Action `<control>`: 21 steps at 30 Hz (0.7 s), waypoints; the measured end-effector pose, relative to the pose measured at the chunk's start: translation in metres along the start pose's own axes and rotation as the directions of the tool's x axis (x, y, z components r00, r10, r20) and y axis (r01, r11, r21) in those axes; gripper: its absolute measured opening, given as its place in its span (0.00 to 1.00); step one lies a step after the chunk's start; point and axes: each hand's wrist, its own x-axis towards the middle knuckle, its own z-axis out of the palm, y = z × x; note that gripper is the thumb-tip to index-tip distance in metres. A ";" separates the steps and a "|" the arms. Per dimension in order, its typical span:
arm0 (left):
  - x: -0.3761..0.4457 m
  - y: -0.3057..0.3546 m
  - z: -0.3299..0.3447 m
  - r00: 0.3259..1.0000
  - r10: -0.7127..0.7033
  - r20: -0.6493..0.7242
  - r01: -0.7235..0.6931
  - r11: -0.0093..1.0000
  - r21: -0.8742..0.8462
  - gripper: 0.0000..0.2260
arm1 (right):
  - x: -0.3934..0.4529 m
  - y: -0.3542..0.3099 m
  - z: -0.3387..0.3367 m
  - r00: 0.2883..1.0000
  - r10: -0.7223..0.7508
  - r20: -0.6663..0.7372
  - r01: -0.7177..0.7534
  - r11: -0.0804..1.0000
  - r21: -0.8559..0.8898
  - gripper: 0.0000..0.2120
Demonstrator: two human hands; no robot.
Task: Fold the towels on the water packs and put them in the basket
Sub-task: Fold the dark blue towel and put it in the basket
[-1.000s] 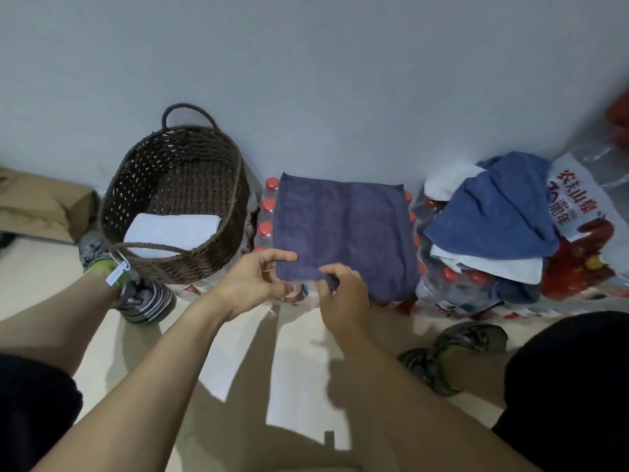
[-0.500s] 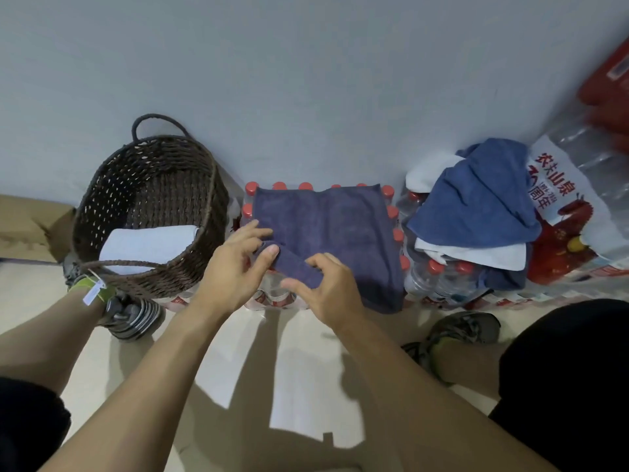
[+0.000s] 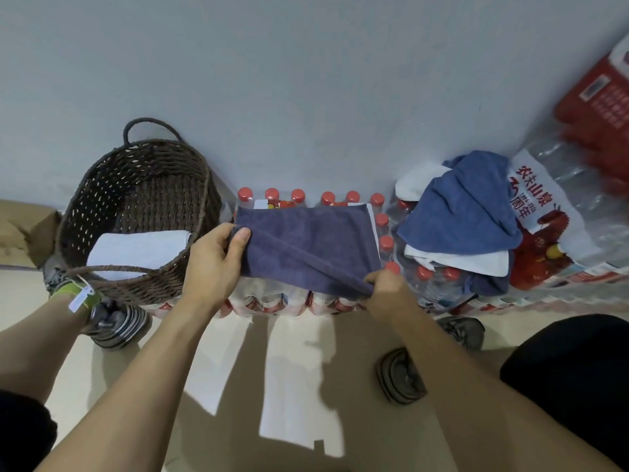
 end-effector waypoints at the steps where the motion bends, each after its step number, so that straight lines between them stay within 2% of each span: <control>1: 0.003 0.002 -0.001 1.000 0.002 -0.011 -0.002 1.000 -0.011 0.13 | 0.004 0.000 -0.019 0.998 -0.006 0.065 0.008 1.000 -0.029 0.06; 4: 0.010 0.008 -0.004 0.997 -0.008 -0.075 0.003 0.998 -0.067 0.14 | 0.012 -0.003 -0.093 0.969 -0.081 0.234 0.105 0.990 -0.090 0.06; 7: 0.019 0.019 -0.012 0.985 -0.004 -0.173 -0.014 0.995 -0.101 0.09 | 0.010 -0.009 -0.179 0.934 -0.162 0.318 0.118 0.981 0.153 0.04; 11: 0.036 0.038 -0.022 0.980 0.036 -0.196 -0.058 0.992 -0.108 0.09 | 0.002 -0.024 -0.256 0.876 -0.299 0.379 0.218 0.946 0.241 0.09; 15: 0.066 0.059 -0.042 0.984 0.046 -0.171 -0.060 0.995 -0.080 0.10 | 0.002 -0.027 -0.280 0.857 -0.406 0.317 0.295 0.892 0.342 0.12; 19: 0.096 0.083 -0.061 0.990 0.086 -0.112 -0.083 0.996 0.030 0.11 | 0.015 -0.020 -0.263 0.895 -0.413 0.168 0.284 0.819 0.500 0.15; 21: 0.107 0.094 -0.066 0.992 0.105 -0.074 -0.098 0.990 0.098 0.13 | 0.023 -0.017 -0.251 0.912 -0.404 0.074 0.318 0.810 0.492 0.14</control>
